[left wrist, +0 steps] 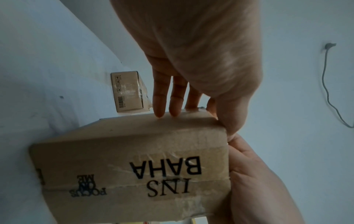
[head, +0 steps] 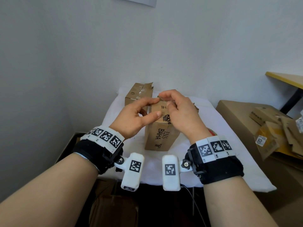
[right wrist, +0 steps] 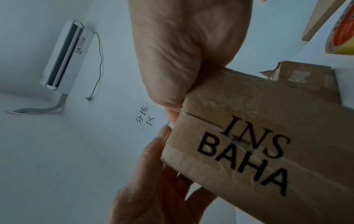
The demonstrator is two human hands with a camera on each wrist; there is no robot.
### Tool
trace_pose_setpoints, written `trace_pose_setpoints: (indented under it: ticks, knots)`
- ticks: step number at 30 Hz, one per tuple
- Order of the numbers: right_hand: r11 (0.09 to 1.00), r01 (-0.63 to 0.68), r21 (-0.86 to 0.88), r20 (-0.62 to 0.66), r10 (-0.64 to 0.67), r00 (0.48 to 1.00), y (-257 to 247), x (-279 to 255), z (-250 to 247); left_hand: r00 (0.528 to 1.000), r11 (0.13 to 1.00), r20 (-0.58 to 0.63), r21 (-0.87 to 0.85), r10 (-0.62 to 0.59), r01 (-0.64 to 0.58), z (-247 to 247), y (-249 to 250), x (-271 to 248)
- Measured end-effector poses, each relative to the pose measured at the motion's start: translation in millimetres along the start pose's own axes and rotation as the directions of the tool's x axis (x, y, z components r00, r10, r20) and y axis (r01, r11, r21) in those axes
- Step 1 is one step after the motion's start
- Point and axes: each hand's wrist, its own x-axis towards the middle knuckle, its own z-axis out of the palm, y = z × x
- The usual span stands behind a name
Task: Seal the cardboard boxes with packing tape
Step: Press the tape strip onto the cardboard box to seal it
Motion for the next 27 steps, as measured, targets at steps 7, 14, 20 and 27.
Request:
trace_pose_setpoints:
  ticks: [7,14,20,27]
  knots:
    - [1.000,-0.020,0.017,0.001,0.020,1.000,-5,-2,0,1.000,0.999,0.003,-0.036,-0.008,0.009,2,-2,-1]
    - [0.998,-0.037,0.051,0.010,0.036,0.999,-10,-6,-4,1.000,1.000,0.008,-0.019,-0.011,0.011,0,1,-2]
    - [0.996,-0.065,0.053,-0.011,0.065,0.998,-10,-7,-4,0.998,0.998,0.041,0.039,0.049,-0.050,0,7,-4]
    - [0.997,-0.078,0.027,-0.034,0.079,0.996,-14,-8,-4,0.991,0.993,0.126,0.102,0.042,-0.055,3,7,-2]
